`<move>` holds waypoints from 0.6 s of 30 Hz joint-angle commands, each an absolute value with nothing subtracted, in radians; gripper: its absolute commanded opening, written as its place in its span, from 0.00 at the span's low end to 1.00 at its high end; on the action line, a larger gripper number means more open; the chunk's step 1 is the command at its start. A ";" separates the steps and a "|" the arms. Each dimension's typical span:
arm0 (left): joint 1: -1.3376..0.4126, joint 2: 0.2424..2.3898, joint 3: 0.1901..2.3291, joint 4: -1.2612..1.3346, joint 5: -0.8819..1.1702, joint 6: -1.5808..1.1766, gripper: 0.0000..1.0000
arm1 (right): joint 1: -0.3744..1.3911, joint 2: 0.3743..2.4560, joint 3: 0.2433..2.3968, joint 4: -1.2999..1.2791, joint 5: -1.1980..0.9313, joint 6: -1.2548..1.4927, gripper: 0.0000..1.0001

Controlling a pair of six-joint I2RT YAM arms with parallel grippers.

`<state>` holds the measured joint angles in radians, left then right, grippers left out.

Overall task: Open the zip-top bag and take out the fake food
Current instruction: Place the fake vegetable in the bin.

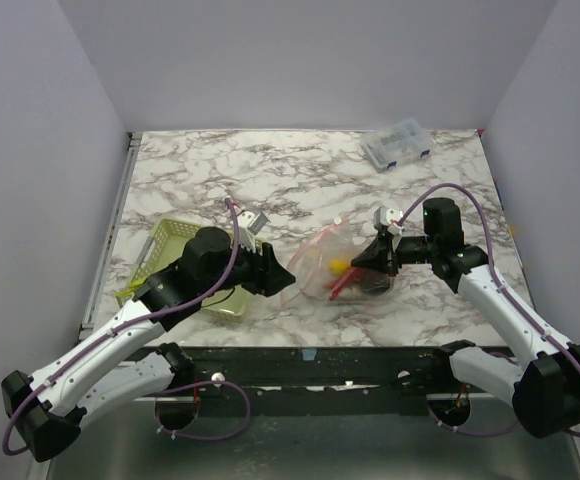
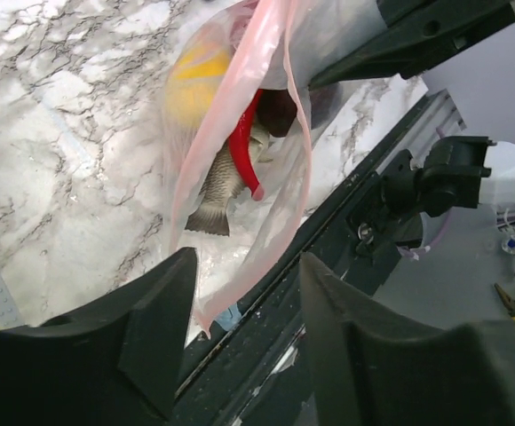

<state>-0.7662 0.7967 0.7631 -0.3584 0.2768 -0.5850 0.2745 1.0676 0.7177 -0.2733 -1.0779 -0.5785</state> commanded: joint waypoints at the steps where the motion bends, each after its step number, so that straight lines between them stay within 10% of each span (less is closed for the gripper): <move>1: -0.803 0.856 0.826 -0.345 0.170 -0.542 0.45 | 0.270 1.071 0.707 -0.301 -1.120 -0.601 0.00; 18: -0.893 1.065 0.875 -0.286 0.122 -0.524 0.24 | 0.270 1.066 0.704 -0.305 -1.129 -0.607 0.00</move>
<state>-0.8680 1.0218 0.8295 -0.3286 0.1680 -0.5488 0.2745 1.0679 0.7177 -0.2867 -1.0912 -0.5957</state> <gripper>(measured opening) 0.242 0.005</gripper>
